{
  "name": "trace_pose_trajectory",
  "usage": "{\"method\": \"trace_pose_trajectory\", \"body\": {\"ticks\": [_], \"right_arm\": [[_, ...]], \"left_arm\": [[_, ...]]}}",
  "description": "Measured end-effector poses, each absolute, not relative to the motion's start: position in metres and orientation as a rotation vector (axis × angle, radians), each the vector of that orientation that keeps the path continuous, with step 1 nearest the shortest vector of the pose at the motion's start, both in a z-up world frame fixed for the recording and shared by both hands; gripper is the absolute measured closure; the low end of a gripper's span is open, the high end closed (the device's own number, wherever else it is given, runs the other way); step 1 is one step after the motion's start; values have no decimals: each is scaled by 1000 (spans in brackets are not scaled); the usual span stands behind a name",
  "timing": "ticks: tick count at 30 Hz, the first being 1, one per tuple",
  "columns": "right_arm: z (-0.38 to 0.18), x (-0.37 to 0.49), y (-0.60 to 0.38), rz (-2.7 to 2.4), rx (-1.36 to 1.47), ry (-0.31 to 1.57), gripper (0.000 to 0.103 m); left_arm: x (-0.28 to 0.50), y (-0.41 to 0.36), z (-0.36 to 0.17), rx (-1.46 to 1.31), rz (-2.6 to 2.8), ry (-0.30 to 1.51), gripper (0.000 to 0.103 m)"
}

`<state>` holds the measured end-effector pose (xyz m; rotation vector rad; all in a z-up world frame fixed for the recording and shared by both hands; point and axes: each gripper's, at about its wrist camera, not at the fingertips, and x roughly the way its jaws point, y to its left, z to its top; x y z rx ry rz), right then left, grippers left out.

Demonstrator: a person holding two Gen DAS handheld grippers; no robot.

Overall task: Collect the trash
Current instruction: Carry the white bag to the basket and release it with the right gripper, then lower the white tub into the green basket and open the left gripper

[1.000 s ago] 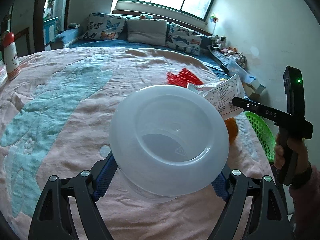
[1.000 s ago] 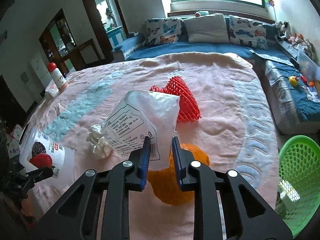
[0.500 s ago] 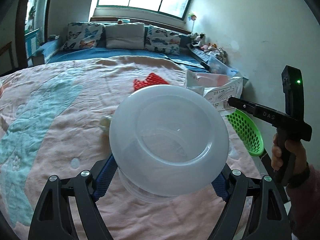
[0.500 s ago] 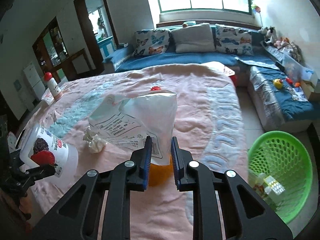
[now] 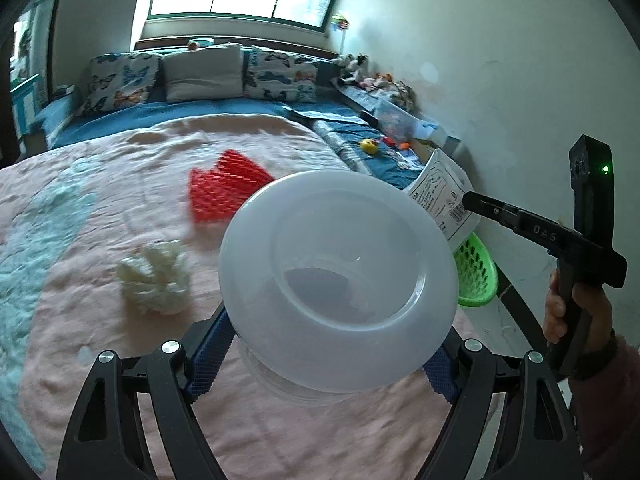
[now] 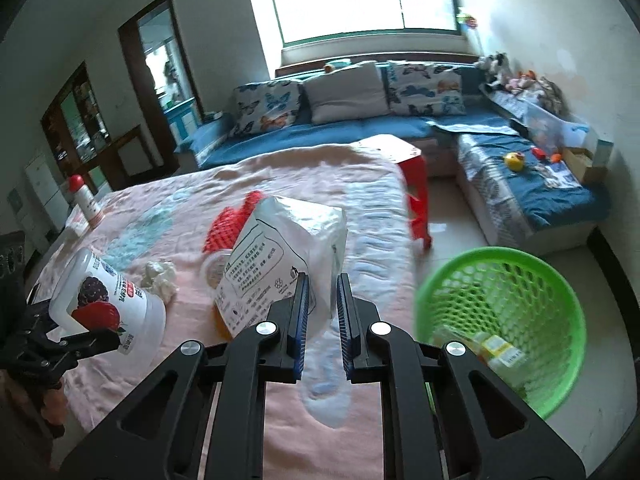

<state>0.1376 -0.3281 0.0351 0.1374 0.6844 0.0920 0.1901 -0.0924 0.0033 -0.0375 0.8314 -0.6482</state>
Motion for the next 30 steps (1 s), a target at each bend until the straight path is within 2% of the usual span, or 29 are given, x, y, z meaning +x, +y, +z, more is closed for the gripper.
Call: {"method": "trace_pose_trajectory", "body": {"ticks": [9, 20, 28, 30], "right_arm": [[33, 119, -394, -82, 142, 683, 88], [-3, 118, -469, -266, 212, 760, 88], [-28, 114, -504, -318, 288, 799, 84], [-30, 112, -507, -323, 289, 802, 78]], "left_arm": [[193, -149, 2, 9, -736, 851, 24], [207, -213, 7, 63, -797, 862, 24], [218, -270, 8, 126, -858, 858, 23], [221, -281, 8, 132, -870, 858, 23]]}}
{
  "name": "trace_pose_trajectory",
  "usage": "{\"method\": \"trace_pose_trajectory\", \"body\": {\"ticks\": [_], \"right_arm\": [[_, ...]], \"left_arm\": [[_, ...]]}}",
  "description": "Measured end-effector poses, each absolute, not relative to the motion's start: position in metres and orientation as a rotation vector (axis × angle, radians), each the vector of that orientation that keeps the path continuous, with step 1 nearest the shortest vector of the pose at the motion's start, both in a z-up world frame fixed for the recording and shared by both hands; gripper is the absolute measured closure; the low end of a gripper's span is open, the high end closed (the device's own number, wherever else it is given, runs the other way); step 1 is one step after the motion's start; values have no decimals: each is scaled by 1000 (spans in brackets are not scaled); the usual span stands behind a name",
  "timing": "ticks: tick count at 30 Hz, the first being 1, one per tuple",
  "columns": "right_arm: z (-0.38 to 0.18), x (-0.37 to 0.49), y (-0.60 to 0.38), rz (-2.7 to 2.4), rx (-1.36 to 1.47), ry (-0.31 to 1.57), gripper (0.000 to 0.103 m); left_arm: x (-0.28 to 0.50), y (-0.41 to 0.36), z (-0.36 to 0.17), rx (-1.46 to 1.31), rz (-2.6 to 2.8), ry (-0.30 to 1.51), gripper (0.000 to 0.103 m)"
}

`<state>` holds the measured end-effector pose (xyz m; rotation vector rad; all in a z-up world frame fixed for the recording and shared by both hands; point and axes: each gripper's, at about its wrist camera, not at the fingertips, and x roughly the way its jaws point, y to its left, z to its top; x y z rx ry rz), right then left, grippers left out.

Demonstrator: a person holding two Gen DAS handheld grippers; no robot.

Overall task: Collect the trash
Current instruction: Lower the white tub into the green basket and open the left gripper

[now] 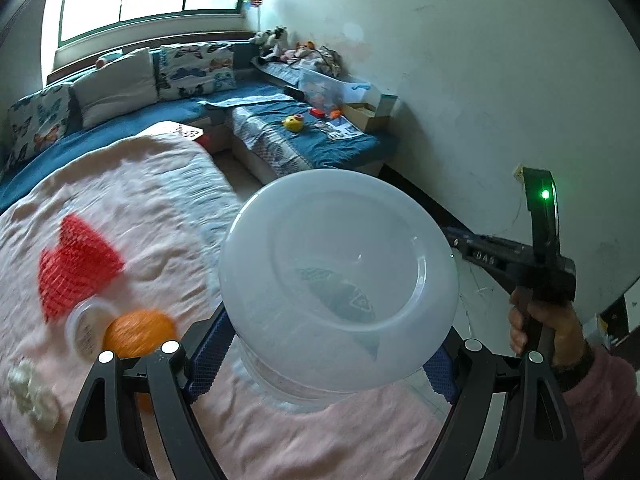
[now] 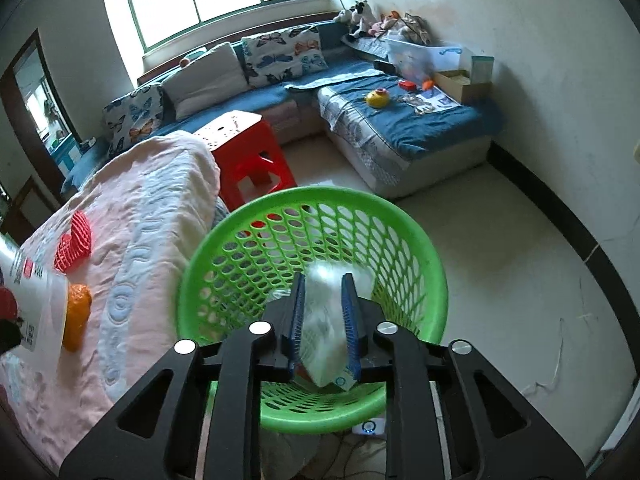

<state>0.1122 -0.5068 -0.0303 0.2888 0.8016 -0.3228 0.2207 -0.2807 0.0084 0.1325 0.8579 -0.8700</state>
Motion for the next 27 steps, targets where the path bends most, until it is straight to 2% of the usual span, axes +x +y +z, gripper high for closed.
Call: {"method": "trace_pose_trajectory", "body": {"ticks": [1, 3, 5, 14, 22, 24, 27], "right_arm": [[-31, 110, -508, -327, 288, 802, 74], [-32, 107, -510, -326, 296, 799, 72], [-31, 101, -512, -326, 300, 791, 63], [-25, 74, -515, -333, 309, 752, 44], [-29, 59, -519, -355, 318, 757, 42], [-30, 57, -519, -358, 320, 760, 42], [-30, 55, -517, -356, 318, 763, 42]], "left_arm": [[224, -289, 8, 136, -876, 861, 23], [226, -301, 6, 147, -886, 862, 23], [227, -313, 5, 159, -897, 859, 23], [243, -371, -16, 204, -913, 900, 23], [250, -404, -40, 212, -931, 971, 22], [250, -406, -43, 205, -934, 978, 17], [250, -403, -45, 190, -936, 989, 16]]}}
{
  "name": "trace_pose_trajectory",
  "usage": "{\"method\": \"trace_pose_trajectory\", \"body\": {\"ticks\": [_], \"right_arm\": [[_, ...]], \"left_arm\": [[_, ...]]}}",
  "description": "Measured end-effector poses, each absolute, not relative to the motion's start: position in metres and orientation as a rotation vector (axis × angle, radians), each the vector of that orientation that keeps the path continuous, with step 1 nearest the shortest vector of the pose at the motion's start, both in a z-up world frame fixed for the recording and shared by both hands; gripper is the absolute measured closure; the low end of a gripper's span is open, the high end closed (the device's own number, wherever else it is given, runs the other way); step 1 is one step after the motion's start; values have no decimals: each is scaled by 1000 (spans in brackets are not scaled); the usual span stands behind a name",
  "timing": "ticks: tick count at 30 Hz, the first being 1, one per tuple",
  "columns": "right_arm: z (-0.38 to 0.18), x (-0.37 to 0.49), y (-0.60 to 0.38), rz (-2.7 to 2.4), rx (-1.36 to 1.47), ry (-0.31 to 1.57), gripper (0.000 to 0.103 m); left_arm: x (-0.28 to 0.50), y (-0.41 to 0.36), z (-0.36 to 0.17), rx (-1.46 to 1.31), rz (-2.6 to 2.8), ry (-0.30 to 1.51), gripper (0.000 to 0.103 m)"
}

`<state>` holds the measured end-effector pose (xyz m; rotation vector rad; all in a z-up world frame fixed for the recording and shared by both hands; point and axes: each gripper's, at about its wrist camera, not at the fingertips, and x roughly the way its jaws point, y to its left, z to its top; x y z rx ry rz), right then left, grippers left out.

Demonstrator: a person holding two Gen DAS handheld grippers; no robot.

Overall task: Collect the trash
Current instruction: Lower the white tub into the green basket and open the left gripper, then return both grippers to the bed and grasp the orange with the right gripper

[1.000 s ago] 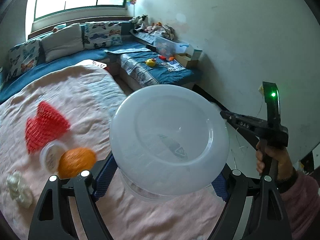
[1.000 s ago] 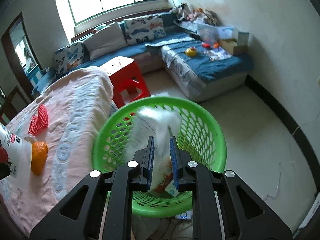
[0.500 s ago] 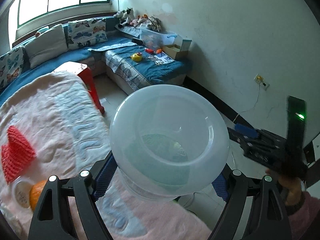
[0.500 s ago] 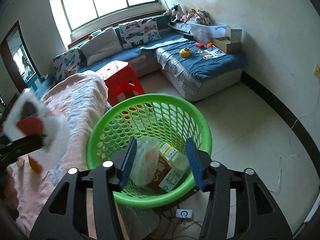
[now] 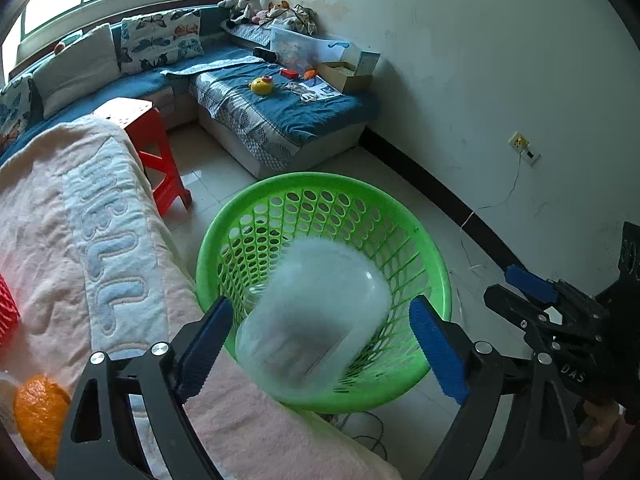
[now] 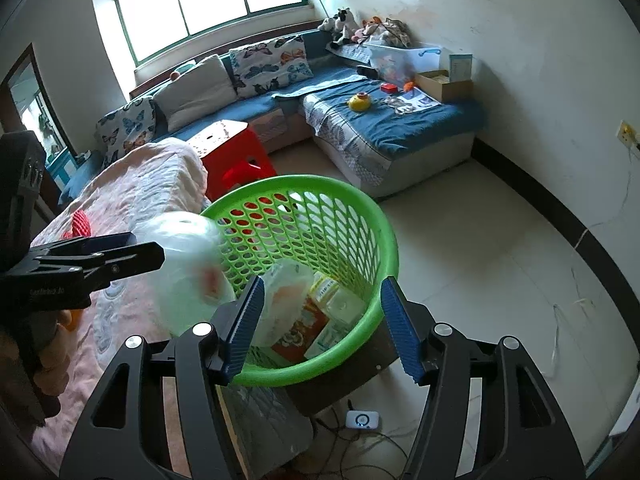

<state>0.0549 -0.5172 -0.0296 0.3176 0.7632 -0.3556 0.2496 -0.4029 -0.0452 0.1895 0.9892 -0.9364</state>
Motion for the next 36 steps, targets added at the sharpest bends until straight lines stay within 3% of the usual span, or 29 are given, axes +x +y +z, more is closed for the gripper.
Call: {"method": "trace_pose_trajectory", "body": {"ticks": [14, 36], "right_arm": [[-11, 58, -472, -262, 279, 727, 35], [-9, 124, -311, 99, 124, 781, 21]], "left_arm": [[228, -298, -7, 165, -806, 871, 16], [216, -80, -5, 64, -427, 815, 16]]}}
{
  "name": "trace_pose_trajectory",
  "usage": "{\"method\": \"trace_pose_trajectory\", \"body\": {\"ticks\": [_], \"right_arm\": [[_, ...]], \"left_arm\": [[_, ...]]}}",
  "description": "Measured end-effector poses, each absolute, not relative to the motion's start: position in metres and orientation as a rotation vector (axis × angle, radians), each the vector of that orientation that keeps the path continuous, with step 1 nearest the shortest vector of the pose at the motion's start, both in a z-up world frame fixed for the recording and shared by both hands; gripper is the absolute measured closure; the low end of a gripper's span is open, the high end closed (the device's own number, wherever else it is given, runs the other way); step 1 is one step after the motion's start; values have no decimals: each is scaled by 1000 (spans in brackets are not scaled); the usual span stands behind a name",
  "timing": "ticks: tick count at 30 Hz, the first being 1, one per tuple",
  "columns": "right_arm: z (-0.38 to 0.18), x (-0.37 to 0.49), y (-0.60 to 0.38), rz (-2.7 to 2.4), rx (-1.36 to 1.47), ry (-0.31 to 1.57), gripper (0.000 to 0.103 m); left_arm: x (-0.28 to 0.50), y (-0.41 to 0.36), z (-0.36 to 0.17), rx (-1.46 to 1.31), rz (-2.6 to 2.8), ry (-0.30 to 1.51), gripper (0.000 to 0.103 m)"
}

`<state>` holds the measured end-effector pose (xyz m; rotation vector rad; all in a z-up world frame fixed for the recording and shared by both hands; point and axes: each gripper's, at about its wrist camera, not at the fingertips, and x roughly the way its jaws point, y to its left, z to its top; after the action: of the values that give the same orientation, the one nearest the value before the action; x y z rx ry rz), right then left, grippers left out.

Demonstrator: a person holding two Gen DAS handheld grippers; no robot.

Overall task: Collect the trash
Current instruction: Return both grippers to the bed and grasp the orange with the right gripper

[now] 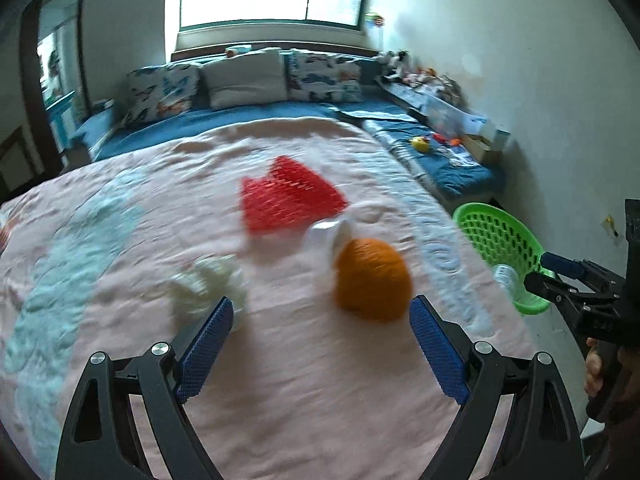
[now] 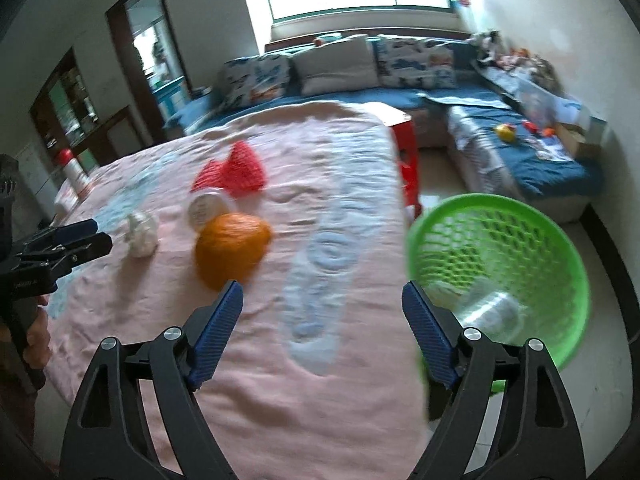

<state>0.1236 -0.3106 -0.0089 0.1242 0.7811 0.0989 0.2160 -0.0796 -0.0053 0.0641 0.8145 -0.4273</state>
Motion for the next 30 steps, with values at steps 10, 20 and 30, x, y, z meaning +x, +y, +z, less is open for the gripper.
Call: {"method": "trace_pose_trajectory", "body": {"ticks": [10, 20, 30], "right_arm": [[-28, 163, -244, 194, 57, 832, 14], [-55, 202, -217, 203, 65, 899, 14], [-73, 229, -213, 181, 73, 951, 14]], "left_arm": [[214, -16, -14, -12, -336, 827, 16], [215, 14, -22, -83, -303, 844, 16], [224, 16, -25, -88, -316, 849, 16]]}}
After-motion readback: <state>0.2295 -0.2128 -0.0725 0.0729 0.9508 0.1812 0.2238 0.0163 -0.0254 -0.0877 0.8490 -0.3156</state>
